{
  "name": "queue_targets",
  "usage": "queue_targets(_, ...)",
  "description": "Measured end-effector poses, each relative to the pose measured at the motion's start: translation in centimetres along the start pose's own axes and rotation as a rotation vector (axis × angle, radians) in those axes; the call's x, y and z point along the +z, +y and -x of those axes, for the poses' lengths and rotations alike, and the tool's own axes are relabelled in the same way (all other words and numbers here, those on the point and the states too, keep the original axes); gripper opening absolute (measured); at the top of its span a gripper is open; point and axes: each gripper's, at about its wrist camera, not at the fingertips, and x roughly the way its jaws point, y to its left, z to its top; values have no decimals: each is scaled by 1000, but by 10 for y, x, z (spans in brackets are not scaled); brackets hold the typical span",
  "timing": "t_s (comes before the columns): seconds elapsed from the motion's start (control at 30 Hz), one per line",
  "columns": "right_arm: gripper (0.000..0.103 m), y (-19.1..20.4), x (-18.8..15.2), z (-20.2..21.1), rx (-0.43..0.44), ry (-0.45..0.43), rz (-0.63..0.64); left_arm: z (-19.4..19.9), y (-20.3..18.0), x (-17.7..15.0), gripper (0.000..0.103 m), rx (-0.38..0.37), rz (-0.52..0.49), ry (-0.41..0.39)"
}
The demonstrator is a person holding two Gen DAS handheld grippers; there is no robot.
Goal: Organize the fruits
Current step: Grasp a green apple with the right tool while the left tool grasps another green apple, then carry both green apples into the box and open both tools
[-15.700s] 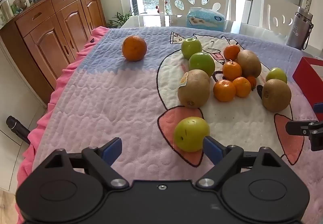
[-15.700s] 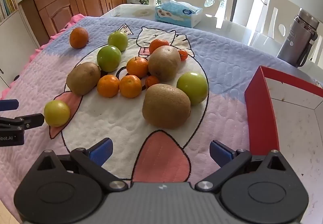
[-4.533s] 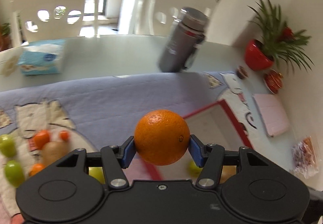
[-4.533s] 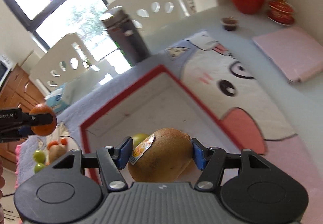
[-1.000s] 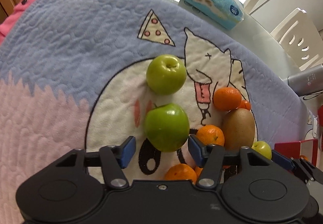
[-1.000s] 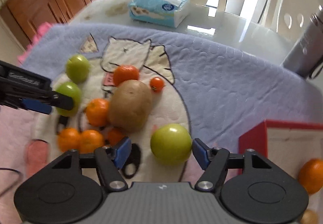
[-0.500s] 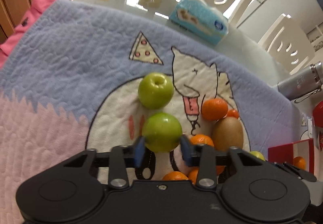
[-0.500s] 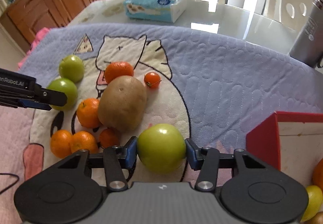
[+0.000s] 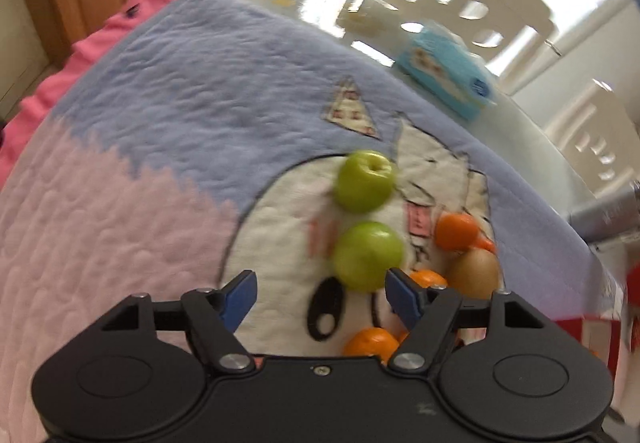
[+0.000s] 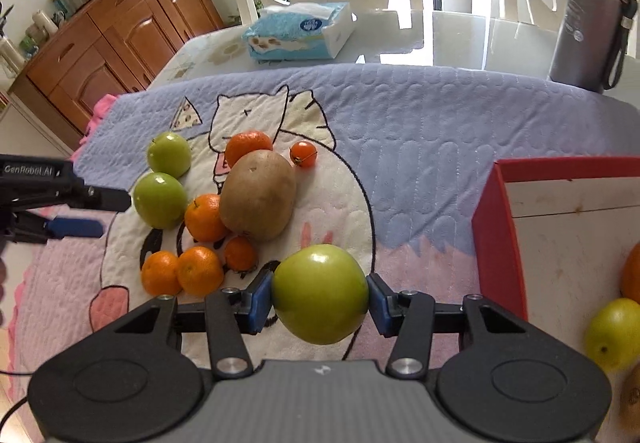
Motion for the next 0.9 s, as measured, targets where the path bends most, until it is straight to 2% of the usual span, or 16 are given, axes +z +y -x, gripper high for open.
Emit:
queue_targets(0.13, 52, -4, -2, 14, 12, -34, -13, 1, 3, 4, 84, -33, 27, -27)
queue_targets(0.27, 52, -9, -3, 27, 26, -61, -25, -8, -10, 7, 84, -37, 4, -33)
queue_targets(0.37, 52, -14, -4, 34, 32, -70, -46, -26, -22, 7, 84, 6, -46, 35)
queue_targets(0.53, 52, -20, -4, 41, 31, -86, -62, -41, -30, 5, 84, -23, -57, 41)
queue_targets(0.6, 52, -22, -4, 42, 30, -92, -68, -49, -35, 6, 79, 0, -76, 61)
queue_targets(0.67, 52, -24, -3, 43, 30, -97, -78, -55, -42, 5, 59, 18, -120, 63)
queue_targets(0.77, 52, -29, -3, 47, 32, -115, -98, -57, -52, 2, 58, 43, -203, 44)
queue_targets(0.9, 52, -41, -1, 56, 15, -149, -143, -46, -56, 1, 58, 18, -237, 2)
